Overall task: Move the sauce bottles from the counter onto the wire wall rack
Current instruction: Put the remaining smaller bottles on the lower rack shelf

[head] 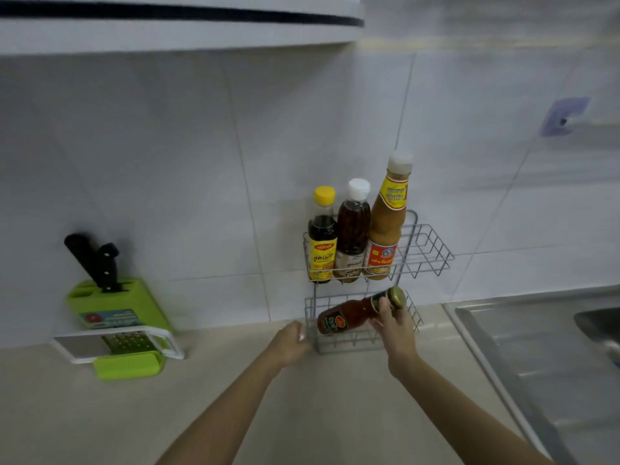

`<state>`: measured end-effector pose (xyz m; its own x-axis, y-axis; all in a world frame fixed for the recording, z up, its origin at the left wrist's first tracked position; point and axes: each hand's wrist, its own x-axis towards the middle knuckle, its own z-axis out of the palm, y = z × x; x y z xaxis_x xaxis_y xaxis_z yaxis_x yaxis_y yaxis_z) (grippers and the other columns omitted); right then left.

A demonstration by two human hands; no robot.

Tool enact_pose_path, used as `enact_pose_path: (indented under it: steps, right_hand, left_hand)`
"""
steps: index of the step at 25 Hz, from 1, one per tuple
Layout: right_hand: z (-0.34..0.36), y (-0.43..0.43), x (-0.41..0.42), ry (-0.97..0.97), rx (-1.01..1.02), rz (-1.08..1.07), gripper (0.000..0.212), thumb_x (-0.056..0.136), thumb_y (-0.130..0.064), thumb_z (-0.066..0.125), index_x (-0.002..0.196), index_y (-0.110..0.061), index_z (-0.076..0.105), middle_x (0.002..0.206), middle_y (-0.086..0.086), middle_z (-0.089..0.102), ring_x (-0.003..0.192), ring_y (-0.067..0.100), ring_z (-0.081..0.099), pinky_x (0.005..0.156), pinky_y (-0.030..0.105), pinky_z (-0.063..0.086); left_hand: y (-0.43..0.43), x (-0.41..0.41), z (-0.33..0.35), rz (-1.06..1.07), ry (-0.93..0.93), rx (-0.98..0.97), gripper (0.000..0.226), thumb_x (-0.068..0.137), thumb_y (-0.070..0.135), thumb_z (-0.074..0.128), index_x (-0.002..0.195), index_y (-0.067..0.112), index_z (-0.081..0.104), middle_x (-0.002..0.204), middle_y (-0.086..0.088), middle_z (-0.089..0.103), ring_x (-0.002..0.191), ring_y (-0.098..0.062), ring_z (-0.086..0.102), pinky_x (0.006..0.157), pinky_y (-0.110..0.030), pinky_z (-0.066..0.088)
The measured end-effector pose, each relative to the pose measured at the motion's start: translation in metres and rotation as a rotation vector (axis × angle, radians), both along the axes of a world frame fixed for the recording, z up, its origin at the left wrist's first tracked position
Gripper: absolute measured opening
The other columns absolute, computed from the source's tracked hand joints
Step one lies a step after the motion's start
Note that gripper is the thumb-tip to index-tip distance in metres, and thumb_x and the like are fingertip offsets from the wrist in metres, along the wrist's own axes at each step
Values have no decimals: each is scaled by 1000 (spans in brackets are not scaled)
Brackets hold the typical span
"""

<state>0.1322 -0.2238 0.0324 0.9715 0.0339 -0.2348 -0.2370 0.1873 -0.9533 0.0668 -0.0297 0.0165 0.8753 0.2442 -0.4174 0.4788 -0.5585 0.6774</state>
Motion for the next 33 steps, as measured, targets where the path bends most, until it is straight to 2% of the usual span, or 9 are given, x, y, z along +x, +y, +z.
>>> enact_pose_path:
  steps: [3,6,9,12,16,23,26,29,33]
  right_hand:
    - [0,13,11,-194,-287,282,26,94,-26,57,119,-21,54,114,2,66,111,21,61,102,47,48]
    - [10,32,24,-343,-457,518,24,93,-22,58,117,-20,53,114,0,64,108,19,62,94,42,53]
    - [18,46,26,-504,-599,626,28,94,-21,58,120,-11,55,110,-1,64,104,17,61,89,32,49]
    - [18,49,29,-584,-680,667,35,93,-26,59,124,-10,56,117,6,67,104,20,64,90,32,50]
    - [23,49,36,-486,-700,734,40,91,-36,60,126,-17,57,124,6,65,108,23,63,92,38,52]
    - [29,56,33,-244,-487,766,29,84,-36,69,110,-32,57,124,0,62,119,20,56,105,42,44]
    - [20,53,19,-245,-542,627,62,83,-36,70,135,-14,43,134,-1,48,128,21,45,109,44,40]
    - [13,37,-8,-410,-715,424,53,87,-27,67,131,-5,46,130,11,56,119,25,55,98,38,48]
    - [49,29,-51,-601,-751,565,22,90,-20,60,110,-10,59,98,4,67,90,20,66,73,26,51]
  left_hand:
    - [-5,6,-3,-5,17,-83,30,89,17,57,114,0,61,120,-19,64,103,-29,61,78,-33,45]
    - [-7,11,-7,-13,6,-144,38,79,23,59,113,9,70,115,-12,71,107,-26,66,98,-38,49]
    - [-4,15,-17,-3,-5,-172,49,70,26,55,116,14,68,116,-10,71,109,-25,66,102,-42,49]
    - [-6,16,-18,18,-8,-157,51,70,25,53,118,13,66,117,-10,70,109,-26,65,102,-41,49]
    - [-10,19,-15,69,19,-141,41,79,9,55,119,5,62,116,-15,68,109,-30,63,96,-37,50]
    - [-2,21,-1,60,55,-51,48,84,20,60,126,1,47,125,-15,57,112,-29,57,96,-40,48]
    - [7,4,10,-7,52,-2,49,87,19,60,130,1,46,129,-17,56,116,-31,56,98,-38,46]
    - [23,-37,29,-39,48,-19,46,90,15,58,133,3,48,130,-14,58,118,-28,57,97,-31,46]
    - [49,-101,47,-53,20,25,35,88,4,55,123,-3,57,118,-23,67,90,-22,62,74,-23,49]
